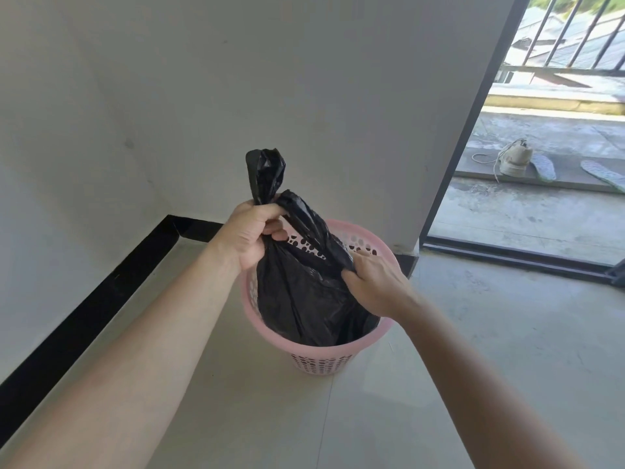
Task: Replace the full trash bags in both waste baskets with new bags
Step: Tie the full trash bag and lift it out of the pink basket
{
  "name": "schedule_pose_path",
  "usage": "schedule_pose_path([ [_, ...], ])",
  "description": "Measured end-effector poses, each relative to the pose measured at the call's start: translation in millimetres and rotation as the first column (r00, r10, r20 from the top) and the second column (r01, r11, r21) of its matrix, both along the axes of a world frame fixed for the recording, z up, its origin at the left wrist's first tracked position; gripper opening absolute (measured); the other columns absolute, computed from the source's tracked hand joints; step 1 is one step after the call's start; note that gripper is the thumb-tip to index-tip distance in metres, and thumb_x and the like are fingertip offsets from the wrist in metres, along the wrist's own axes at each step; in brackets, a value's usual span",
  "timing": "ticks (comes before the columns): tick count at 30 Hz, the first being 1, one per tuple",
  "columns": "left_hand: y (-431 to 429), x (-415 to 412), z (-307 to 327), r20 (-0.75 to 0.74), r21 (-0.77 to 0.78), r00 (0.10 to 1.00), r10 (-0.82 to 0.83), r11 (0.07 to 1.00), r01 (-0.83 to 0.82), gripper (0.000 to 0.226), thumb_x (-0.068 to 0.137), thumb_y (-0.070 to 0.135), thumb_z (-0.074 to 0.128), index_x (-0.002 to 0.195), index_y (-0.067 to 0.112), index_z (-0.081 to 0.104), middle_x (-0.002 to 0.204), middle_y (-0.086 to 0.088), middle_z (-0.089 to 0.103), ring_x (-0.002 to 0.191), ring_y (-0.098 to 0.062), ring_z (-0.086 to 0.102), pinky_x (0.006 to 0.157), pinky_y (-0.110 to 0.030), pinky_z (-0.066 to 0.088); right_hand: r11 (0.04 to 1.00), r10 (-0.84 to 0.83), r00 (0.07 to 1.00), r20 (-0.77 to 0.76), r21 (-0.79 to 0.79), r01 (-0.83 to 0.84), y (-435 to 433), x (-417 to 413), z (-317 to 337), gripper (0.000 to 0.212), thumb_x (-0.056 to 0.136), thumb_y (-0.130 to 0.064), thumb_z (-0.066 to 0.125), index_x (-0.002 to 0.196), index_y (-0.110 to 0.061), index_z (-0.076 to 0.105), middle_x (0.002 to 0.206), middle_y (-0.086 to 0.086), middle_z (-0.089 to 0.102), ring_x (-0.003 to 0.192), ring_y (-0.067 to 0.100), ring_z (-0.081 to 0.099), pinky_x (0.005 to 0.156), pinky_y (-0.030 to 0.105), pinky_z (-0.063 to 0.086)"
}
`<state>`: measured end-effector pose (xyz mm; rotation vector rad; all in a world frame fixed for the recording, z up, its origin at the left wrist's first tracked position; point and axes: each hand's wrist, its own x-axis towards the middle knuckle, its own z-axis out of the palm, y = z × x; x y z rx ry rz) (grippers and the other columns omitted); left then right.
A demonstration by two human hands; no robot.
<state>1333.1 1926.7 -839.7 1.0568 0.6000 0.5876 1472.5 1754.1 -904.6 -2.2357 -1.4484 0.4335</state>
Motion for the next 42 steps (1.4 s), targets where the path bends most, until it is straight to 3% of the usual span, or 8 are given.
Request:
schedule_pose_path([
  [7, -3.3, -9.2, -5.5, 0.045, -0.064, 0.983, -0.18, 0.981, 0.183, 0.011, 0.092, 0.0, 0.05, 0.098, 0.001, 0.059, 0.068, -0.005, 0.043, 0.063, -0.016, 0.047, 0.068, -0.03, 0.047, 0.931, -0.217, 0.969, -0.116, 0.275, 0.241, -0.8, 1.0, 5.2, 0.027, 0.103, -0.046, 0.038, 0.098, -0.023, 0.052, 0.088, -0.011, 0.058, 0.083, 0.018, 0.056, 0.073, 0.036, 0.045],
  [13, -19.7, -2.1, -8.0, 0.09, -0.096, 0.988, -0.125, 0.986, 0.134, 0.03, 0.106, 0.027, 0.036, 0.101, 0.008, 0.059, 0.099, -0.02, 0.073, 0.093, -0.03, 0.072, 0.088, -0.041, 0.058, 0.922, -0.176, 0.881, -0.44, 0.24, 0.304, 7.3, 0.4, 5.7, 0.048, 0.09, -0.067, 0.035, 0.097, -0.026, 0.06, 0.097, -0.007, 0.065, 0.097, 0.02, 0.063, 0.091, 0.051, 0.053],
  [17, -9.1, -6.3, -12.3, 0.077, -0.098, 0.997, -0.022, 0.995, 0.029, 0.034, 0.104, 0.041, 0.036, 0.092, 0.017, 0.057, 0.049, 0.002, 0.045, 0.05, -0.016, 0.057, 0.082, -0.04, 0.054, 0.946, -0.084, 0.747, -0.66, 0.183, 0.268, -0.1, 8.4, 14.0, 0.039, 0.1, -0.053, 0.045, 0.112, -0.024, 0.067, 0.11, 0.002, 0.072, 0.106, 0.021, 0.067, 0.099, 0.042, 0.052],
  [20, 2.1, -12.4, -13.6, 0.027, -0.193, 0.999, 0.042, 0.981, -0.036, 0.03, 0.105, 0.034, 0.036, 0.089, 0.015, 0.052, 0.05, 0.007, 0.022, 0.037, -0.009, 0.023, 0.053, -0.028, 0.041, 0.89, -0.012, 0.572, -0.82, 0.252, 0.379, -5.9, 11.0, 25.4, 0.032, 0.105, -0.036, 0.045, 0.114, -0.02, 0.071, 0.113, 0.003, 0.074, 0.108, 0.022, 0.069, 0.097, 0.036, 0.054],
  [29, -6.0, -11.9, -12.2, 0.15, -0.274, 0.987, -0.056, 0.957, 0.096, 0.029, 0.105, 0.031, 0.038, 0.087, 0.016, 0.054, 0.059, 0.003, 0.048, 0.043, -0.008, 0.046, 0.055, -0.024, 0.053, 0.693, 0.268, 0.153, -0.951, 0.301, 0.656, 6.9, -0.8, 51.9, 0.033, 0.106, -0.03, 0.045, 0.077, -0.016, 0.052, 0.063, 0.001, 0.052, 0.071, 0.023, 0.062, 0.076, 0.034, 0.053],
  [32, -9.4, -12.3, -10.2, 0.116, -0.182, 0.983, -0.142, 0.97, 0.162, 0.03, 0.105, 0.038, 0.036, 0.089, 0.02, 0.054, 0.053, 0.007, 0.026, 0.036, -0.005, 0.029, 0.049, -0.023, 0.049, 0.76, 0.052, 0.54, -0.84, 0.384, 0.524, 10.4, -1.1, 37.8, 0.041, 0.107, -0.035, 0.039, 0.067, -0.023, 0.043, 0.054, -0.009, 0.036, 0.055, 0.013, 0.038, 0.062, 0.032, 0.036],
  [35, -13.8, -11.2, -10.6, -0.033, -0.077, 0.961, -0.274, 0.959, 0.271, 0.028, 0.104, 0.026, 0.033, 0.083, 0.02, 0.05, 0.068, 0.002, 0.012, 0.046, -0.009, 0.012, 0.041, -0.02, 0.022, 0.945, -0.06, 0.965, -0.257, 0.297, 0.138, 8.8, -11.2, 27.8, 0.041, 0.105, -0.042, 0.034, 0.068, -0.026, 0.039, 0.06, -0.009, 0.048, 0.056, 0.013, 0.042, 0.059, 0.035, 0.037],
  [42, -20.0, -26.0, -9.4, -0.214, 0.135, 0.818, -0.534, 0.813, 0.566, 0.04, 0.087, -0.004, 0.061, 0.055, 0.02, 0.062, 0.068, 0.0, 0.035, 0.065, -0.014, 0.031, 0.062, -0.028, 0.032, 0.956, -0.024, 1.0, 0.002, 0.292, 0.023, 6.0, -11.0, 20.3, 0.019, 0.106, -0.027, 0.036, 0.089, -0.022, 0.044, 0.078, -0.005, 0.055, 0.068, 0.011, 0.05, 0.065, 0.035, 0.046],
])
